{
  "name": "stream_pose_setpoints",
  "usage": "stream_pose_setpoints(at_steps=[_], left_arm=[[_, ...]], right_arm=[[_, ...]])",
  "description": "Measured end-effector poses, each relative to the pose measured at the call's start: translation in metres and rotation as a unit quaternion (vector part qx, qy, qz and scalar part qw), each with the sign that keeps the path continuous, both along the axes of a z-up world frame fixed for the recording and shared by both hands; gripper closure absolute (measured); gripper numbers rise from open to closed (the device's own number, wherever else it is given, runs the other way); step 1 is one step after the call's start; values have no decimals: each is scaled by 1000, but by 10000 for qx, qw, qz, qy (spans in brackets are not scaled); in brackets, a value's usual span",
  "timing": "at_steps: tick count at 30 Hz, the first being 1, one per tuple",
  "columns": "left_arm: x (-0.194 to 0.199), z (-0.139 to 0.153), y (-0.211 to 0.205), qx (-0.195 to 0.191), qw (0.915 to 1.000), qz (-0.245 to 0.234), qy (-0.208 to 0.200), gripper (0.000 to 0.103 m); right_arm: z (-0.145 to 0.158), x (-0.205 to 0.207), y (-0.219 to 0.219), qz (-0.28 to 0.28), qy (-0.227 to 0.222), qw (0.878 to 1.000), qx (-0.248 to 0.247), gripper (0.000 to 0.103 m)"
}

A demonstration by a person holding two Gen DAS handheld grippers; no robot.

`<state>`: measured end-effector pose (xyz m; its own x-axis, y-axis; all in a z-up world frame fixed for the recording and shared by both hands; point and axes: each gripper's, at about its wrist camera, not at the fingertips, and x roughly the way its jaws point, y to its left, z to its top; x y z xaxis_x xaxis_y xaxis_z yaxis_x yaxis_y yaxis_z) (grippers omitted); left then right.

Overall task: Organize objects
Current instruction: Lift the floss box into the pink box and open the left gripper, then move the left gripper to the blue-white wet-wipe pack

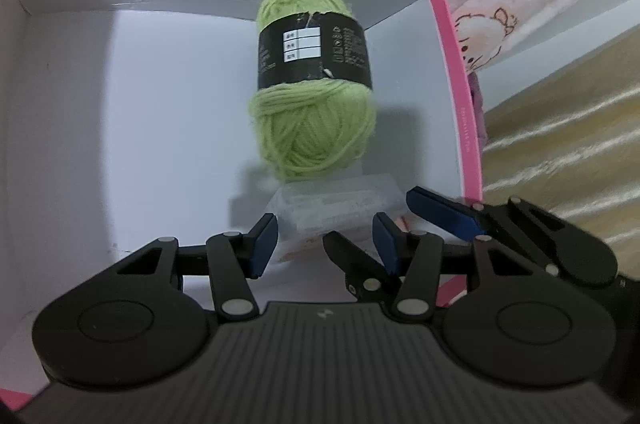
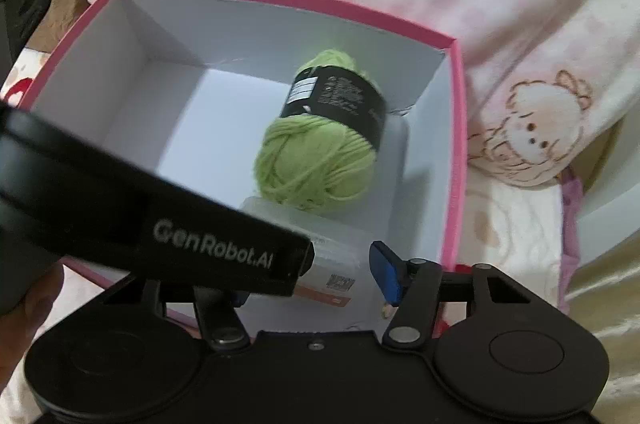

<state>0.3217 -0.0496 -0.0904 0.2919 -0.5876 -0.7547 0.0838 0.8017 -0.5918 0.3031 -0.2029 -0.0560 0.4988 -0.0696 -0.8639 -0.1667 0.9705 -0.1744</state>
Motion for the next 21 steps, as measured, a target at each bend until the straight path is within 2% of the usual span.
stream_pose_setpoints(at_steps=[4,6,9,16,21], left_arm=[[-16,16,-7,406,9978,-160,-490,49],[-27,29,-11,755,9932,-374,-805,46],[-38,50,-11,1097,9870,-546,-1042,42],[-66,110,15,1258,9801,-1033,-1136,37],[-94,150,16,1559,9675,-1361,-1457,35]], right_arm=[[11,-23,-8,23,-387,9991,157,40],[19,-35,-13,59,-500,9981,365,40],[33,-48,-18,13,-536,9966,622,38],[79,-82,-38,-112,-472,9917,1192,36],[113,-113,-47,-180,-539,9853,1611,34]])
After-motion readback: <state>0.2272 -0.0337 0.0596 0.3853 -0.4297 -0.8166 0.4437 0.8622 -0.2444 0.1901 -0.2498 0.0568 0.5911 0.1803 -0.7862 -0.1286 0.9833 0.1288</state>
